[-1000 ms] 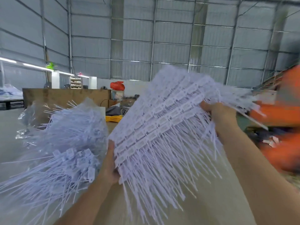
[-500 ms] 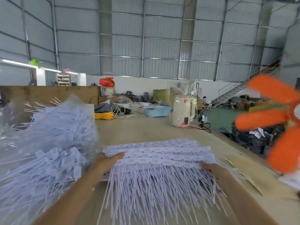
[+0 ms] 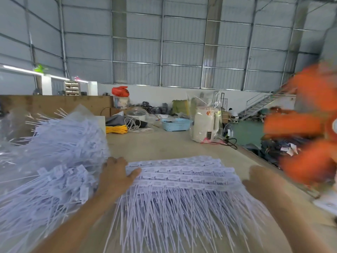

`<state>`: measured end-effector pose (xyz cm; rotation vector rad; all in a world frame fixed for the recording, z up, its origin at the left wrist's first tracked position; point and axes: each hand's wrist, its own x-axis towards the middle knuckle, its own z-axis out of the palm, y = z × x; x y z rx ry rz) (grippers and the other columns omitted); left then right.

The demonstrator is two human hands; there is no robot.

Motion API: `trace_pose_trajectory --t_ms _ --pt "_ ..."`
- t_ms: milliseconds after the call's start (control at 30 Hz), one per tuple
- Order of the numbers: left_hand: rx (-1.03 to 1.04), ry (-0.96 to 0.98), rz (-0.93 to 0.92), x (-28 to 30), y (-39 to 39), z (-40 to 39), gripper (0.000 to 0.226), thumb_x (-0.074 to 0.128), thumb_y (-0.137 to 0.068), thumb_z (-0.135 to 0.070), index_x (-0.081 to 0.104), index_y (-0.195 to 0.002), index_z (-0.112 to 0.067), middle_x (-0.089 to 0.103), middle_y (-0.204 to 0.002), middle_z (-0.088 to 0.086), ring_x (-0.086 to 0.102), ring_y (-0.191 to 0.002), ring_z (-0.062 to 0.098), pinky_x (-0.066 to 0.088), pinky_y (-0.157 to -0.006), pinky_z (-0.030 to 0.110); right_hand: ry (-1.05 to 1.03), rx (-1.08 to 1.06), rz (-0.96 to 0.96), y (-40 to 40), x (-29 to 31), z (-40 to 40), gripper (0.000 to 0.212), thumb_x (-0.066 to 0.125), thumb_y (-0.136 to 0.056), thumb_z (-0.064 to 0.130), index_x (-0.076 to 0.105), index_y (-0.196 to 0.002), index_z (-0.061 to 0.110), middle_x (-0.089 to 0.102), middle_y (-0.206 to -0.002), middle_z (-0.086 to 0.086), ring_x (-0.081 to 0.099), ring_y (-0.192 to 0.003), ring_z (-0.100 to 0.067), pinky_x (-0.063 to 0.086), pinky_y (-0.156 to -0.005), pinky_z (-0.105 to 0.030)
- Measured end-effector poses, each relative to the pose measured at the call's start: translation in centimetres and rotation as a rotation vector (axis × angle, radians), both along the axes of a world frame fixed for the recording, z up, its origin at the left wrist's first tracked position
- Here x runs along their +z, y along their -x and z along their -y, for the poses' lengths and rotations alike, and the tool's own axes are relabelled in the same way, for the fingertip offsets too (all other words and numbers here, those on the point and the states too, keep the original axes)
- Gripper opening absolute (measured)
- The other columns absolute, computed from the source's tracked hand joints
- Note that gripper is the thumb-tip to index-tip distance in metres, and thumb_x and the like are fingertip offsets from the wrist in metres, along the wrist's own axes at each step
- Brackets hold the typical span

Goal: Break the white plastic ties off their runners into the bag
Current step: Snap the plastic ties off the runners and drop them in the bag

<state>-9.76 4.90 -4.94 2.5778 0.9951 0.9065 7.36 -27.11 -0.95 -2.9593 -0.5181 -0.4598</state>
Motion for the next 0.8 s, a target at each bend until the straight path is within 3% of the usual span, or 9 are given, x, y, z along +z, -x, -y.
trace_pose_trajectory --t_ms 100,167,267,300,367,500,567,700,800 --pt "-0.075 -0.058 -0.261 0.8 0.8 0.7 0.046 0.055 -0.072 -0.075 0.053 -0.076 -0.029 0.054 -0.098 0.0 0.05 -0.102 0.021 0.043 -0.092 0.038 -0.021 0.107 0.174 2.5 0.9 -4.2 0.019 0.045 -0.092 0.015 0.051 -0.11 0.015 0.059 -0.106 -0.002 0.057 -0.098 -0.021 0.044 -0.072 -0.027" --pt "-0.082 -0.045 -0.407 0.9 1.0 1.1 0.047 0.057 -0.07 -0.076 0.048 -0.077 -0.03 0.05 -0.095 -0.004 0.049 -0.103 0.019 0.042 -0.091 0.037 -0.071 0.261 0.228 3.5 0.9 -7.1 0.023 0.045 -0.094 0.019 0.052 -0.116 0.015 0.058 -0.114 -0.003 0.054 -0.104 -0.021 0.047 -0.083 -0.03" --pt "-0.032 -0.149 -0.509 0.7 0.7 1.5 0.053 0.055 -0.073 -0.074 0.045 -0.093 -0.026 0.05 -0.105 -0.002 0.046 -0.11 0.022 0.039 -0.09 0.038 -0.189 0.706 -0.155 4.6 -0.1 -11.2 0.041 0.054 -0.093 0.036 0.055 -0.126 0.012 0.054 -0.131 -0.004 0.05 -0.119 -0.02 0.04 -0.1 -0.03" --pt "-0.023 -0.199 -0.527 0.8 0.6 1.6 0.056 0.054 -0.073 -0.075 0.045 -0.098 -0.025 0.052 -0.109 -0.001 0.046 -0.111 0.022 0.038 -0.091 0.039 -0.142 0.798 -0.281 4.8 -0.7 -12.3 0.047 0.059 -0.09 0.041 0.056 -0.125 0.01 0.053 -0.132 -0.007 0.049 -0.12 -0.021 0.039 -0.1 -0.03" --pt "-0.037 -0.283 -0.53 1.1 0.5 1.5 0.057 0.054 -0.074 -0.074 0.047 -0.101 -0.024 0.054 -0.11 -0.001 0.046 -0.112 0.022 0.038 -0.092 0.04 -0.042 0.827 -0.316 4.5 -1.9 -13.9 0.053 0.067 -0.081 0.048 0.058 -0.123 0.016 0.049 -0.127 -0.008 0.045 -0.12 -0.023 0.039 -0.1 -0.034" --pt "-0.207 -0.244 -0.33 2.7 1.0 1.4 0.047 0.065 -0.072 -0.063 0.036 -0.074 -0.027 0.049 -0.079 -0.01 0.049 -0.082 0.015 0.038 -0.07 0.03 -0.068 0.84 -0.268 3.1 -2.0 -14.8 0.034 0.064 -0.081 0.05 0.063 -0.099 0.022 0.049 -0.111 -0.004 0.044 -0.111 -0.022 0.038 -0.098 -0.043" --pt "-0.247 -0.217 -0.23 3.7 1.1 1.2 0.047 0.07 -0.07 -0.06 0.035 -0.072 -0.028 0.049 -0.071 -0.011 0.046 -0.067 0.011 0.035 -0.057 0.027 -0.08 0.899 -0.305 2.8 -1.4 -14.7 0.03 0.065 -0.083 0.045 0.06 -0.094 0.018 0.051 -0.104 -0.004 0.049 -0.1 -0.02 0.042 -0.091 -0.039" --pt "-0.296 -0.166 -0.069 5.0 0.9 0.3 0.043 0.074 -0.068 -0.058 0.042 -0.075 -0.029 0.056 -0.075 -0.01 0.052 -0.069 0.01 0.04 -0.058 0.03 -0.337 0.942 -0.39 3.0 1.1 -13.9 0.022 0.07 -0.083 0.028 0.053 -0.084 0.014 0.052 -0.077 0.0 0.046 -0.06 -0.01 0.039 -0.059 -0.023" --pt "-0.408 0.048 0.184 5.6 1.0 -0.4 0.041 0.084 -0.061 -0.047 0.05 -0.069 -0.026 0.057 -0.069 -0.009 0.054 -0.066 0.012 0.043 -0.059 0.032 -0.493 0.951 -0.265 3.0 4.3 -13.2 0.024 0.071 -0.081 0.035 0.056 -0.078 0.017 0.056 -0.076 0.006 0.051 -0.067 -0.006 0.045 -0.067 -0.023"
